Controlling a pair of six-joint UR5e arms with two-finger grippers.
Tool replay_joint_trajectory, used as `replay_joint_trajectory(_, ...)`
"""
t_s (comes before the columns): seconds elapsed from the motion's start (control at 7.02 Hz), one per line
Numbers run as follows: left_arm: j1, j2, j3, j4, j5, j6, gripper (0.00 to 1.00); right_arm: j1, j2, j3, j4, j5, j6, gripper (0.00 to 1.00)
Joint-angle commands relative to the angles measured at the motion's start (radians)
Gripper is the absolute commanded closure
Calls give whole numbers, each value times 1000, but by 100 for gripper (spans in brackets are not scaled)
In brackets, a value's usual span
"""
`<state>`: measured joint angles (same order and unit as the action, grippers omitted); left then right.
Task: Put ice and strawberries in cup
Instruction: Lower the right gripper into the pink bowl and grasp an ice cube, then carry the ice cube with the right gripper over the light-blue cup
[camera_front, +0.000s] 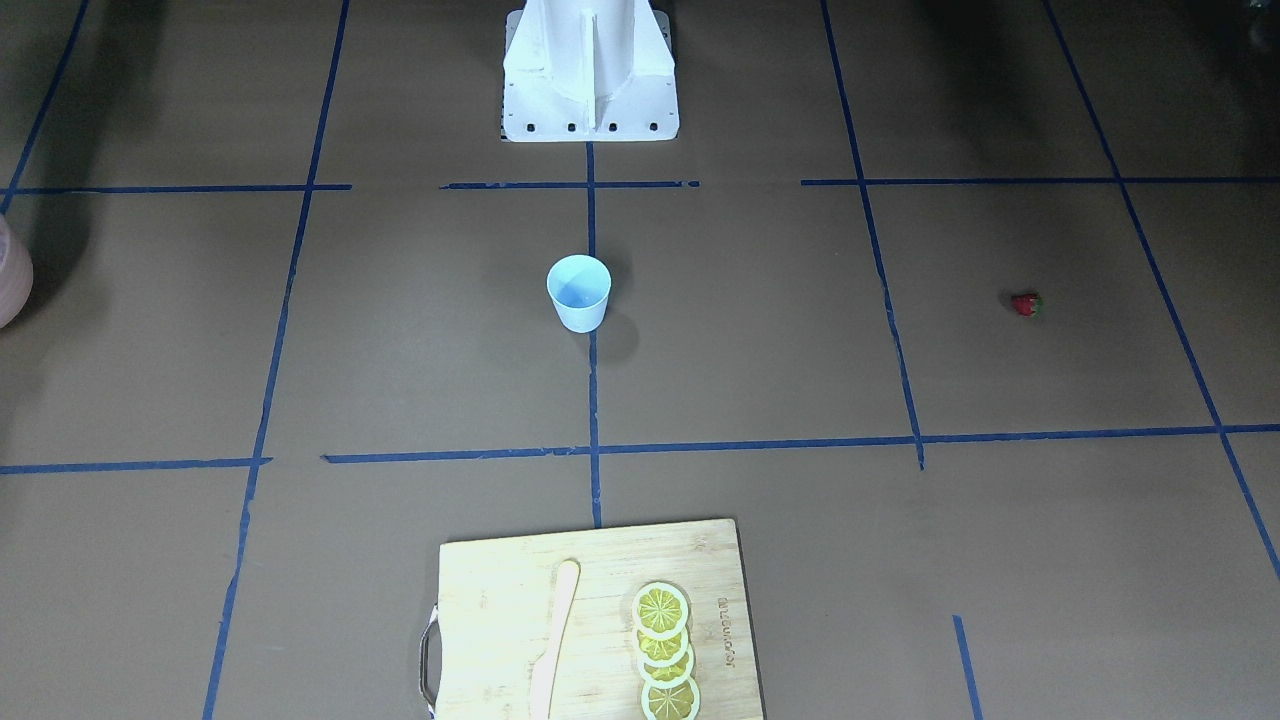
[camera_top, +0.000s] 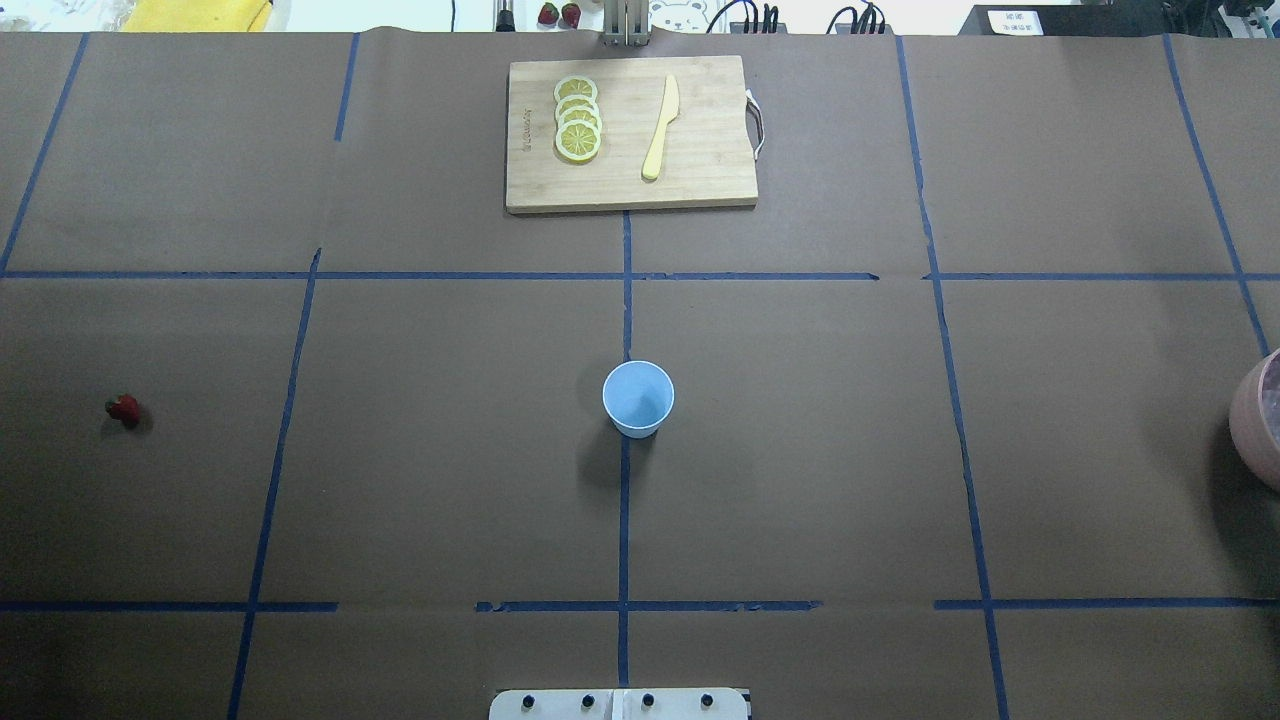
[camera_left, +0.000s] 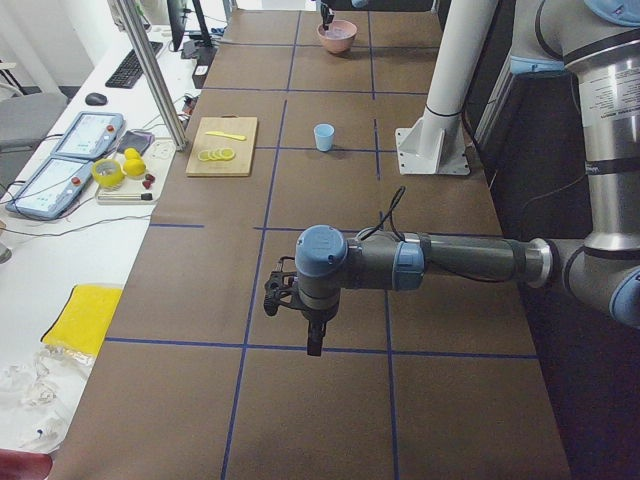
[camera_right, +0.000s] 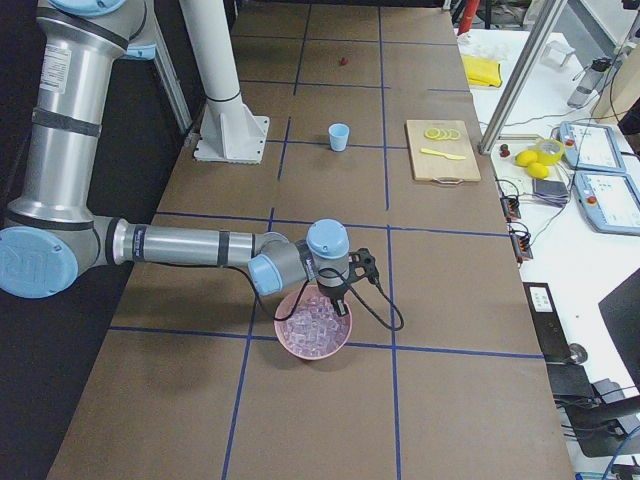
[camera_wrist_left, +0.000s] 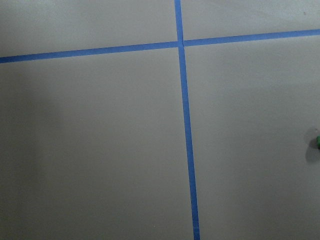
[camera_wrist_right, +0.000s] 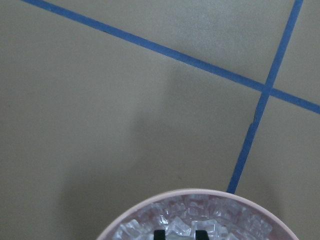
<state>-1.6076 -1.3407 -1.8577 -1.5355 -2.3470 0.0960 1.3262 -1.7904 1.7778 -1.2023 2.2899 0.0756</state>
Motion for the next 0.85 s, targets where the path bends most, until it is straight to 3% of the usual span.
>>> replay_joint_trajectory(0.0,0,0,0,0,0,1,0,25,81,194,-323,0,35,100)
replay_joint_trajectory(0.28,0,0,0,0,0,1,0,-8,184,247,-370,6,269,100)
replay_joint_trajectory(0.71,0,0,0,-2,-2,-1,0,-203,357,253,-372,-4,552,100)
